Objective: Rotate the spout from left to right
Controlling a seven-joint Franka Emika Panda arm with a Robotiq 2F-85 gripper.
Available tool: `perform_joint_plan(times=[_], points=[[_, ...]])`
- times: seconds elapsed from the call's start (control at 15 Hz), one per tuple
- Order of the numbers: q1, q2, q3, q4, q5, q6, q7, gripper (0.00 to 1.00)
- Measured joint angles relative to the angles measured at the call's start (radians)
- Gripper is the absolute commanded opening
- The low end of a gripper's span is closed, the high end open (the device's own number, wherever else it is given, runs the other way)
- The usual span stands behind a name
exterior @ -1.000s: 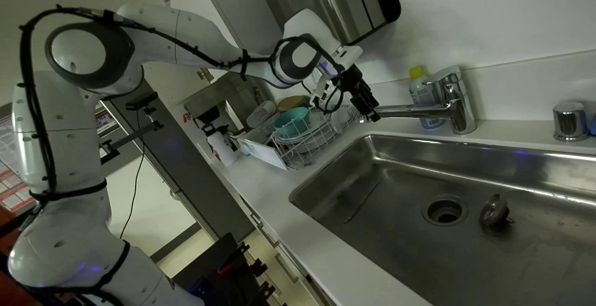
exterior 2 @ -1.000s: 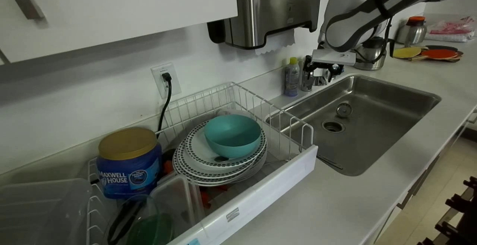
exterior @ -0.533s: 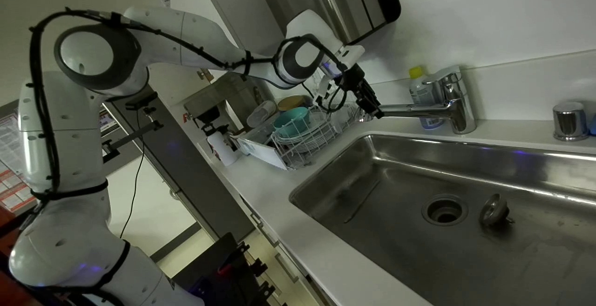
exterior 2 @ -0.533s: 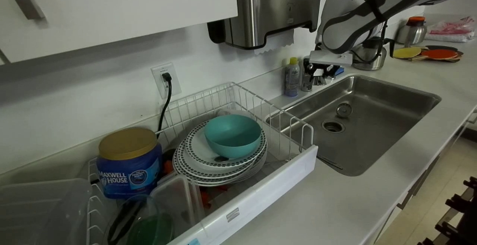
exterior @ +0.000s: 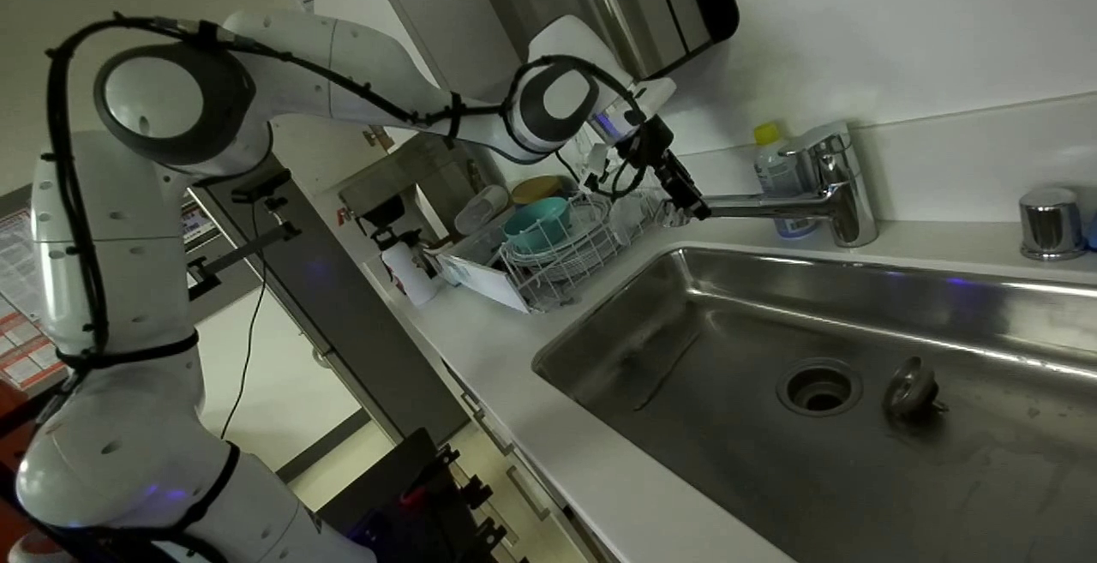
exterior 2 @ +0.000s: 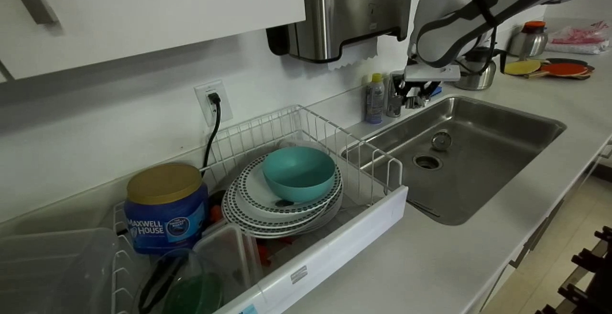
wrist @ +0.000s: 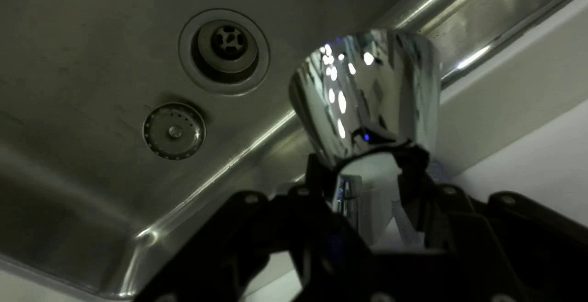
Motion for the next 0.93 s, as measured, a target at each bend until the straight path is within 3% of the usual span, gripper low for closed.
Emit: perform_joint_plan(times=[0.6, 0.67, 0.93], points=[[-0.07, -0.042, 0.0, -0.057, 0.042, -0.005, -0.337, 0.18], [-0.074, -0.045, -0.001, -0.061, 0.045, -0.002, -0.361, 0.43], [-0.083, -0.049, -0.001, -0.068, 0.052, 0.003, -0.401, 0.43]])
